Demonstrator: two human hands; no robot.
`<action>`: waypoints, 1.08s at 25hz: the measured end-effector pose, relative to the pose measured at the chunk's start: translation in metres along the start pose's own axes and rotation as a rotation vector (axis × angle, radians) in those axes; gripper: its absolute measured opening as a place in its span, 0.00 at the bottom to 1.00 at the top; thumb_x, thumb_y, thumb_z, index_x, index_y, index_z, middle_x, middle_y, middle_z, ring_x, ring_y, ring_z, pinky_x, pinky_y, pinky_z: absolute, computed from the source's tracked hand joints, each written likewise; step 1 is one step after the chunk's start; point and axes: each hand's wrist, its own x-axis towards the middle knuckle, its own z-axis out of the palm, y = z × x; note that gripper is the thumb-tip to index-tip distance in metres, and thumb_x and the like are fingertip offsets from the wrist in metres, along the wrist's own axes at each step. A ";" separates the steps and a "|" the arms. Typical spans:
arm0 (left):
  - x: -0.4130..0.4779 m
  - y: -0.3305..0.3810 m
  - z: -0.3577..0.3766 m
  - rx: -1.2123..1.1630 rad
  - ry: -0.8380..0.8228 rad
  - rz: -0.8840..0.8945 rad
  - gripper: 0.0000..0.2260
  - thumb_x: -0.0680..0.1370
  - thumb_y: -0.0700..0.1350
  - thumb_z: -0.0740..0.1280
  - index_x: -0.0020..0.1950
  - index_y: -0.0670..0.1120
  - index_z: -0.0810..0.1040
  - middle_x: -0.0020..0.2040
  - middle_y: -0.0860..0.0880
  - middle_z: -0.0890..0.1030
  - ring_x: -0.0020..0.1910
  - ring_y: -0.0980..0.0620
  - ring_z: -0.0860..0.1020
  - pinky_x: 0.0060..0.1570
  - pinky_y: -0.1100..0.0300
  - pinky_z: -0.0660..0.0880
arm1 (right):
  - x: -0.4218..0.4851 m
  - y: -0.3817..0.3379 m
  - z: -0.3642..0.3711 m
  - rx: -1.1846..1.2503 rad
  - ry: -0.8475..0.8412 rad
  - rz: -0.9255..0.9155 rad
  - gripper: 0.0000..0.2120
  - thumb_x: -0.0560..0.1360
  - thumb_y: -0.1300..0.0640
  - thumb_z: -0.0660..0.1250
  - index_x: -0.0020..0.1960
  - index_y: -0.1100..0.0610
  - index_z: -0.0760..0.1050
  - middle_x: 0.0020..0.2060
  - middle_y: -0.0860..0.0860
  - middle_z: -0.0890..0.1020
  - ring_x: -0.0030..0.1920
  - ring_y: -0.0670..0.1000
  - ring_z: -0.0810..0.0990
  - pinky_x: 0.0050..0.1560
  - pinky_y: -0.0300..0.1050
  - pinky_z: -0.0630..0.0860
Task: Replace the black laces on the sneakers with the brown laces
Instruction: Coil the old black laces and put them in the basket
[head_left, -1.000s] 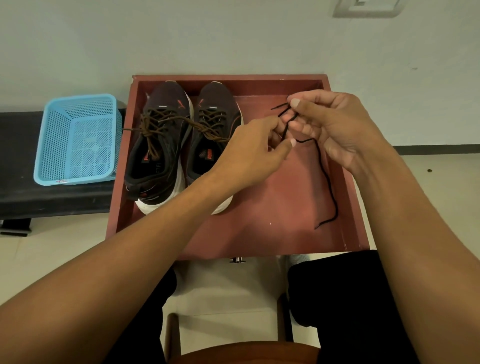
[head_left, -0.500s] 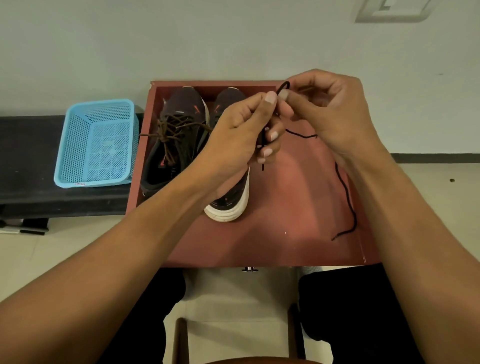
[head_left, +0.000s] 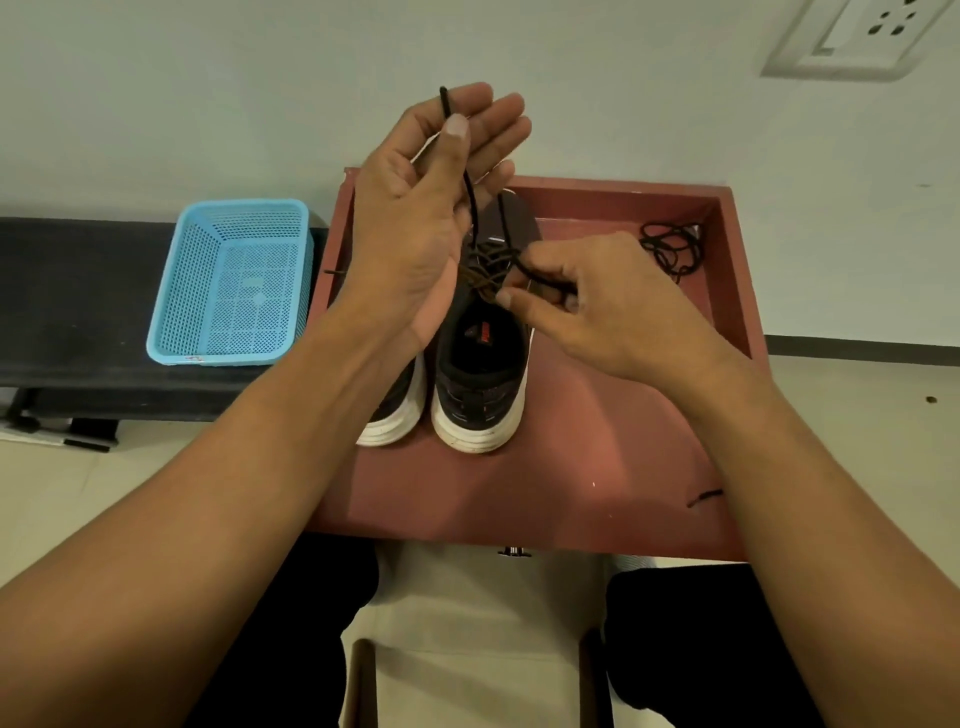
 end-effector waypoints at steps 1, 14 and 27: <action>0.000 -0.002 -0.001 0.015 0.021 -0.002 0.12 0.87 0.37 0.58 0.69 0.36 0.73 0.67 0.38 0.81 0.66 0.44 0.81 0.68 0.51 0.77 | 0.002 -0.006 0.003 -0.041 -0.019 -0.030 0.10 0.82 0.47 0.68 0.45 0.50 0.77 0.35 0.43 0.80 0.34 0.43 0.77 0.36 0.47 0.75; -0.010 -0.010 0.001 0.576 -0.156 0.029 0.13 0.85 0.34 0.59 0.65 0.38 0.80 0.56 0.45 0.86 0.55 0.52 0.86 0.58 0.56 0.82 | -0.002 -0.016 -0.017 0.222 0.266 -0.005 0.11 0.80 0.54 0.69 0.41 0.58 0.80 0.30 0.50 0.79 0.30 0.49 0.76 0.34 0.44 0.71; -0.024 -0.003 0.021 0.095 -0.385 -0.313 0.22 0.89 0.50 0.49 0.58 0.38 0.78 0.38 0.46 0.72 0.31 0.50 0.67 0.32 0.56 0.64 | -0.004 0.018 -0.027 0.428 0.376 0.224 0.17 0.84 0.45 0.66 0.46 0.58 0.80 0.33 0.57 0.81 0.32 0.56 0.76 0.37 0.53 0.72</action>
